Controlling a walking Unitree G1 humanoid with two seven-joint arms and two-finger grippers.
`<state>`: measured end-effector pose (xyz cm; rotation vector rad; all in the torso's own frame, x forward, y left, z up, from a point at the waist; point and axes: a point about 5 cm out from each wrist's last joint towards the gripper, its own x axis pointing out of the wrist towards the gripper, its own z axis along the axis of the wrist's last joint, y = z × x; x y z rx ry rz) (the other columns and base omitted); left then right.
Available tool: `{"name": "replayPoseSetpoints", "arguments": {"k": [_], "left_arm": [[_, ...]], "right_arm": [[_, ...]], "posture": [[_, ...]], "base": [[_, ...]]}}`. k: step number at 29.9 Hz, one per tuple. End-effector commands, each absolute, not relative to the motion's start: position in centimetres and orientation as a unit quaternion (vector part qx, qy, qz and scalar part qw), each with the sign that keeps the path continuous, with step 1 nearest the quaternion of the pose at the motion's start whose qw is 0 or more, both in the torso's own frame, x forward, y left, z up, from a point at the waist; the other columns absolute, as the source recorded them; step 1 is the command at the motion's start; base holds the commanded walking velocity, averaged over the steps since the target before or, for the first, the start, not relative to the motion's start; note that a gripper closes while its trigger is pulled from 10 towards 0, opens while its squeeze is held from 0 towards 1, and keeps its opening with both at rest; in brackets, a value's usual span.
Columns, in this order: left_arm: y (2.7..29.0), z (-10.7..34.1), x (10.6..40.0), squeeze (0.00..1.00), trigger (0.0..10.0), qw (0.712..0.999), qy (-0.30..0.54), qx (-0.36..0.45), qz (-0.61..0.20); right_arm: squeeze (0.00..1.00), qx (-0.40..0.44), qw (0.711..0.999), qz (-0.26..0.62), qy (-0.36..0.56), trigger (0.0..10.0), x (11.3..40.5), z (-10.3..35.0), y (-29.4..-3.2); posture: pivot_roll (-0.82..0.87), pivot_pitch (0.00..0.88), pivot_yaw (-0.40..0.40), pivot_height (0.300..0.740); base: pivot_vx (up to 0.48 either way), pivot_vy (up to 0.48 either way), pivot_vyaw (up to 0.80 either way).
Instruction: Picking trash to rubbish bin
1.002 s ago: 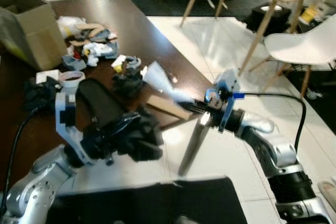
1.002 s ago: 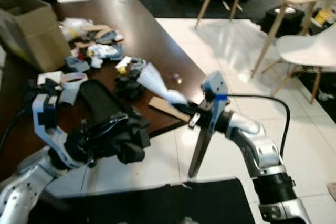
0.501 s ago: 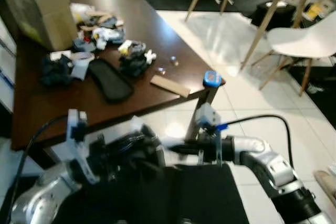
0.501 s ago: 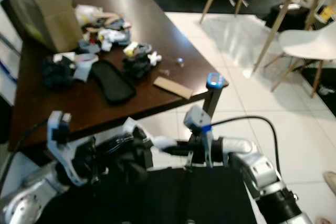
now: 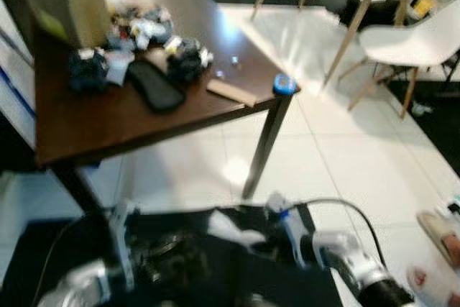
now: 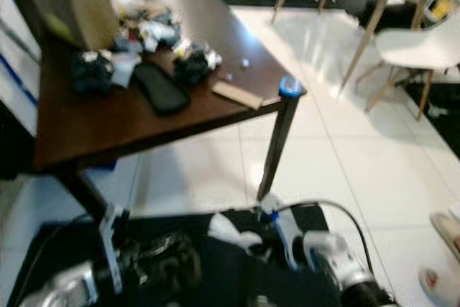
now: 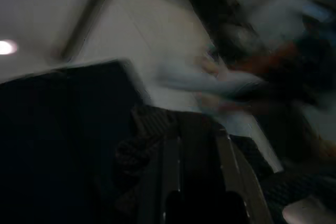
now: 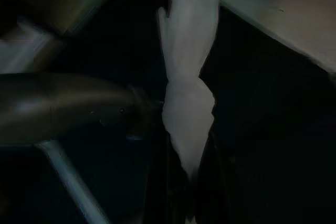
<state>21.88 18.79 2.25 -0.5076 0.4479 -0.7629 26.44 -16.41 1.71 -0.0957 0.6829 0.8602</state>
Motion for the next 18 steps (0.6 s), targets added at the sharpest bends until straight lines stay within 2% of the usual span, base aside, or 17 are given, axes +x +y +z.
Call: {"name": "replayPoseSetpoints", "arguments": {"k": [1,3,5,6,8,9,10,12,18], "left_arm": [[19.4,-0.1,21.3,0.0,10.0,0.888,0.241,-0.253,-0.298],[19.4,-0.1,21.3,0.0,10.0,0.888,0.241,-0.253,-0.298],[19.8,-1.7,21.0,0.0,10.0,0.898,0.259,-0.259,-0.244],[19.8,-1.7,21.0,0.0,10.0,0.898,0.259,-0.259,-0.244],[21.0,-4.0,20.1,0.0,10.0,0.91,0.293,-0.258,-0.138],[21.0,-4.0,20.1,0.0,10.0,0.91,0.293,-0.258,-0.138],[21.6,-5.5,19.0,0.0,10.0,0.909,0.326,-0.249,-0.07],[21.7,-5.9,18.5,0.0,10.0,0.907,0.337,-0.246,-0.056],[21.5,-8.7,14.6,0.0,10.0,0.873,0.429,-0.229,0.023]], "right_arm": [[0.0,-0.043,0.874,0.331,0.354,10.0,25.5,-0.5,-18.3],[0.0,-0.043,0.874,0.331,0.354,10.0,25.5,-0.5,-18.3],[0.0,-0.028,0.89,0.255,0.377,10.0,24.9,-2.1,-19.4],[0.0,-0.028,0.89,0.255,0.377,10.0,24.9,-2.1,-19.4],[0.0,0.001,0.901,0.14,0.411,10.0,23.1,-4.2,-21.2],[0.0,0.001,0.901,0.14,0.411,10.0,23.1,-4.2,-21.2],[0.0,0.016,0.898,0.069,0.435,10.0,21.5,-5.5,-22.3],[0.0,0.02,0.895,0.052,0.442,10.0,20.9,-5.8,-22.5],[0.0,0.029,0.863,-0.035,0.503,10.0,16.2,-8.3,-23.5]], "posture": [[0.05,0.122,-0.045,0.74],[0.05,0.122,-0.045,0.74],[0.05,0.121,-0.045,0.74],[0.05,0.121,-0.045,0.74],[0.05,0.118,-0.043,0.74],[0.05,0.118,-0.043,0.74],[0.05,0.119,-0.042,0.74],[0.05,0.119,-0.042,0.74],[0.06,0.116,-0.045,0.74]], "base": [[0.0,0.0,0.0],[0.0,0.0,0.0],[0.0,0.0,0.0],[0.0,0.0,0.0],[0.0,0.0,0.0],[0.0,0.0,0.0],[0.0,0.0,0.0],[0.0,0.0,0.0],[0.0,0.0,0.0]]}}
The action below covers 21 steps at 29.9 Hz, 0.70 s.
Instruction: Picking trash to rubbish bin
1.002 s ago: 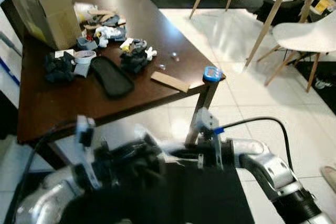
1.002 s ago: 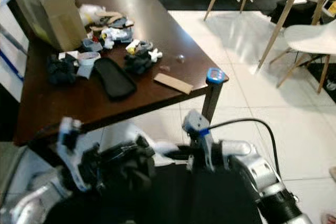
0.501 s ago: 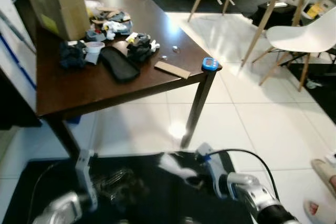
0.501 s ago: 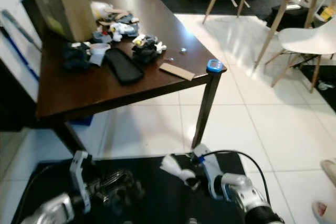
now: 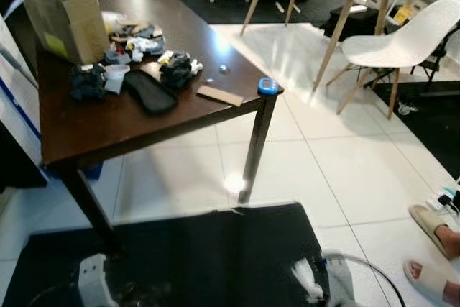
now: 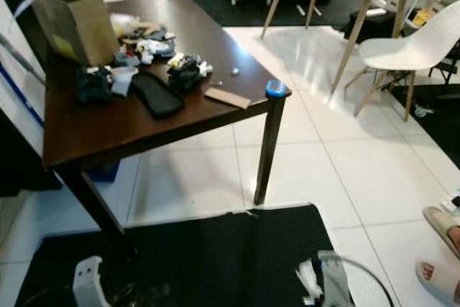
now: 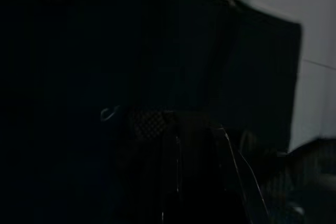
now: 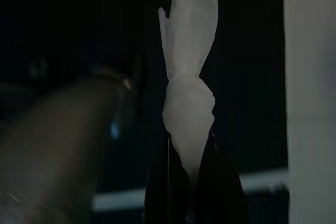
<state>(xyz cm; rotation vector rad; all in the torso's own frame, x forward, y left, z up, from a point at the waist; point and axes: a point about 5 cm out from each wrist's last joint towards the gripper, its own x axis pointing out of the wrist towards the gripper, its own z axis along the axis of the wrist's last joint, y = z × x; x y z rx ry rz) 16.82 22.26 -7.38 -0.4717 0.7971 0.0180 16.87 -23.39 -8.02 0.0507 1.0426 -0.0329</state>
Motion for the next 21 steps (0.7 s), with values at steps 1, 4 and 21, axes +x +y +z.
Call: {"name": "replayPoseSetpoints", "arguments": {"k": [1,4,21], "left_arm": [[21.6,-8.9,14.2,0.0,10.0,0.87,0.436,-0.229,0.032],[21.6,-9.3,13.5,0.0,10.0,0.864,0.442,-0.235,0.048],[21.1,-9.9,12.7,0.0,10.0,0.855,0.46,-0.233,0.064]], "right_arm": [[0.0,0.028,0.86,-0.041,0.508,10.0,15.8,-8.5,-23.6],[0.0,0.032,0.857,-0.059,0.511,10.0,15.3,-8.7,-23.8],[0.0,0.012,0.853,-0.069,0.517,10.0,15.2,-8.9,-23.6]], "posture": [[0.06,0.114,-0.043,0.74],[0.06,0.111,-0.041,0.74],[0.07,0.096,-0.042,0.74]], "base": [[0.0,0.0,0.0],[0.0,0.0,0.0],[0.0,-0.367,0.0]]}}
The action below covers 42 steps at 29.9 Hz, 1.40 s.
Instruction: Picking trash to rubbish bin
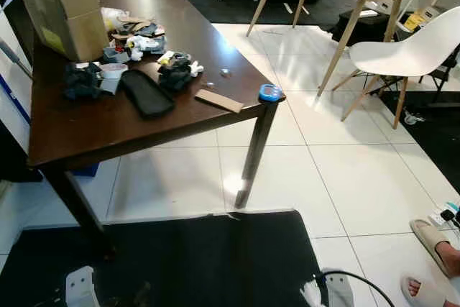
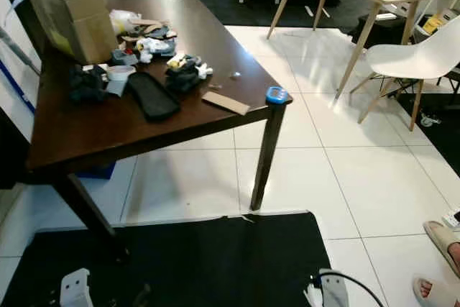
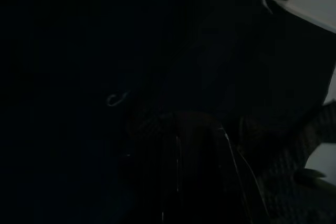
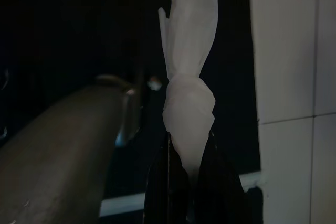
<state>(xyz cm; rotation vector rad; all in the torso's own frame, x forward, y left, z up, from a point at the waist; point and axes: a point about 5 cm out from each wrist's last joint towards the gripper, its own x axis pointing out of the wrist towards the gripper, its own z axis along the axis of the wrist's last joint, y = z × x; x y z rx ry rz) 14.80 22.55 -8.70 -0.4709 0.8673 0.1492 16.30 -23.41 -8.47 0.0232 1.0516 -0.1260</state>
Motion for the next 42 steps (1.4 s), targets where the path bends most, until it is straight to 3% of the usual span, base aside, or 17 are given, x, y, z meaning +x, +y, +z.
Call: {"name": "replayPoseSetpoints", "arguments": {"k": [1,10,42], "left_arm": [[21.0,-9.9,12.7,0.0,10.0,0.854,0.46,-0.233,0.063],[20.9,-10.0,12.5,0.0,10.0,0.851,0.467,-0.231,0.061],[20.1,-10.6,11.0,0.0,10.0,0.839,0.493,-0.223,0.053]], "right_arm": [[0.0,0.011,0.853,-0.069,0.517,10.0,15.3,-8.9,-23.6],[0.0,0.009,0.854,-0.069,0.515,10.0,15.3,-8.9,-23.6],[0.0,0.007,0.847,-0.065,0.528,10.0,14.4,-9.3,-23.3]], "posture": [[0.07,0.096,-0.042,0.74],[0.06,0.098,-0.037,0.74],[0.06,0.109,-0.039,0.74]], "base": [[0.0,-0.48,0.0],[0.0,-0.48,0.0],[0.0,-0.062,0.0]]}}
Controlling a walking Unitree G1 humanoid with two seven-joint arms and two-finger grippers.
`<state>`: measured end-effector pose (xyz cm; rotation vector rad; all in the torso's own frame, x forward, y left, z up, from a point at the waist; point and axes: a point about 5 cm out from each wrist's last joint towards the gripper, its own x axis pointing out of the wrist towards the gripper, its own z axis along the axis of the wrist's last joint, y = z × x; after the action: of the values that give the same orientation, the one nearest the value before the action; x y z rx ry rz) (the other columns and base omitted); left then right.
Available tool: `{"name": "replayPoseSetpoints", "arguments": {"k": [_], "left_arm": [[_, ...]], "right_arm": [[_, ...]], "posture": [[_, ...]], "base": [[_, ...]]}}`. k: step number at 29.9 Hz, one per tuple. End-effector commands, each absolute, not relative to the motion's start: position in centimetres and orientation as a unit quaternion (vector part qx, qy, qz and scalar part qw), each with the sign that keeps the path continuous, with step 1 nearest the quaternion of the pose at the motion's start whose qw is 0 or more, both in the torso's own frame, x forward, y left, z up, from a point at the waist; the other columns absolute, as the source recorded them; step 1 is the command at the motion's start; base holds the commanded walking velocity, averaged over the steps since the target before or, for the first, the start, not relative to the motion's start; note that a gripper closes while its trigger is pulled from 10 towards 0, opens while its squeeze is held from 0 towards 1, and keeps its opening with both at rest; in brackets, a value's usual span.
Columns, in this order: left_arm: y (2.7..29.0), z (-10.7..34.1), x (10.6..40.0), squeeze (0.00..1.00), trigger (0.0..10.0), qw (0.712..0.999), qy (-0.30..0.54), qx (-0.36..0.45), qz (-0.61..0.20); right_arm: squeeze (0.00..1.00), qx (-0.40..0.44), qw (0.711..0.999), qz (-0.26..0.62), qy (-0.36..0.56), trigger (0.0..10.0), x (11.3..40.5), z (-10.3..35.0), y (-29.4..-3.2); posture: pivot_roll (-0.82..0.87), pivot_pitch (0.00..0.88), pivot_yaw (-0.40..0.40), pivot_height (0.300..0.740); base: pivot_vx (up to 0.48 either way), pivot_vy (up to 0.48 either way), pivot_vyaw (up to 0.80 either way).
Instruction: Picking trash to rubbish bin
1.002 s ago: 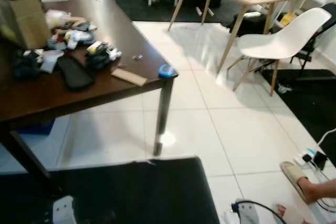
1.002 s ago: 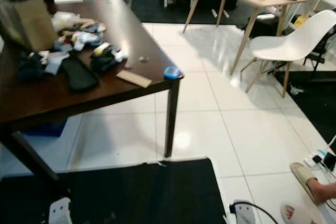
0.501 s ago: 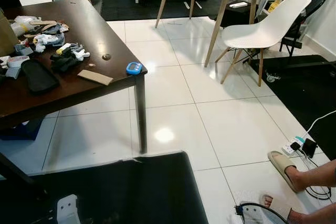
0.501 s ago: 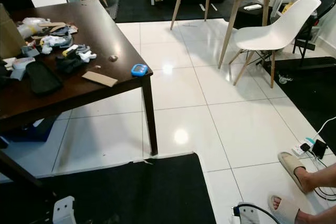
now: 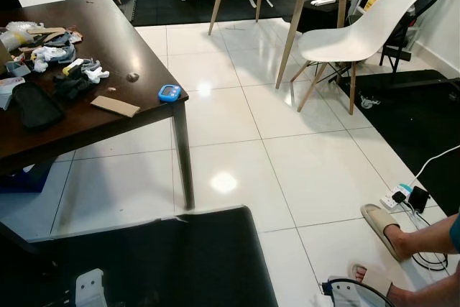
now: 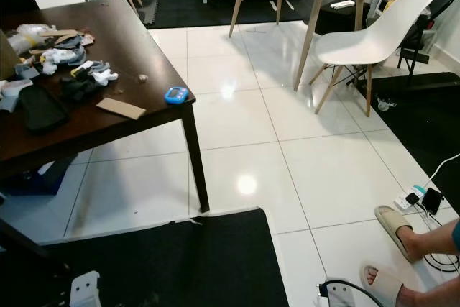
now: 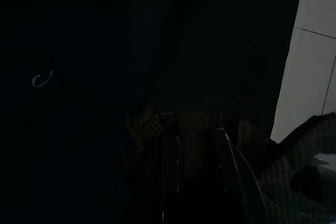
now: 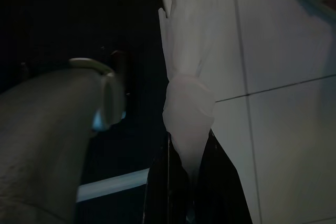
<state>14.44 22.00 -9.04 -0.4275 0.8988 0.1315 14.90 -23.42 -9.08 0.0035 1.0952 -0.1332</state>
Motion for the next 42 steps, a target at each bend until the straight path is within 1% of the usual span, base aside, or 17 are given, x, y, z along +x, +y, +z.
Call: {"name": "replayPoseSetpoints", "arguments": {"k": [1,23,29,42], "left_arm": [[20.1,-10.6,11.0,0.0,10.0,0.839,0.494,-0.223,0.051],[19.9,-10.6,11.2,0.0,10.0,0.839,0.496,-0.222,0.036],[19.4,-10.5,11.8,0.0,10.0,0.843,0.486,-0.23,0.032],[18.5,-10.5,11.9,0.0,10.0,0.844,0.48,-0.24,0.022]], "right_arm": [[0.0,0.007,0.846,-0.065,0.529,10.0,14.3,-9.3,-23.3],[0.0,0.006,0.841,-0.067,0.537,10.0,13.5,-9.6,-23.4],[0.0,0.002,0.841,-0.065,0.538,10.0,13.6,-9.6,-23.5],[0.0,0.002,0.839,-0.063,0.54,10.0,13.4,-9.6,-23.5]], "posture": [[0.06,0.109,-0.04,0.74],[0.05,0.099,-0.036,0.74],[0.05,0.098,-0.044,0.74],[0.05,0.106,-0.044,0.74]], "base": [[0.0,-0.326,0.0],[0.0,-0.48,0.0],[0.0,0.0,0.0],[0.0,0.0,0.0]]}}
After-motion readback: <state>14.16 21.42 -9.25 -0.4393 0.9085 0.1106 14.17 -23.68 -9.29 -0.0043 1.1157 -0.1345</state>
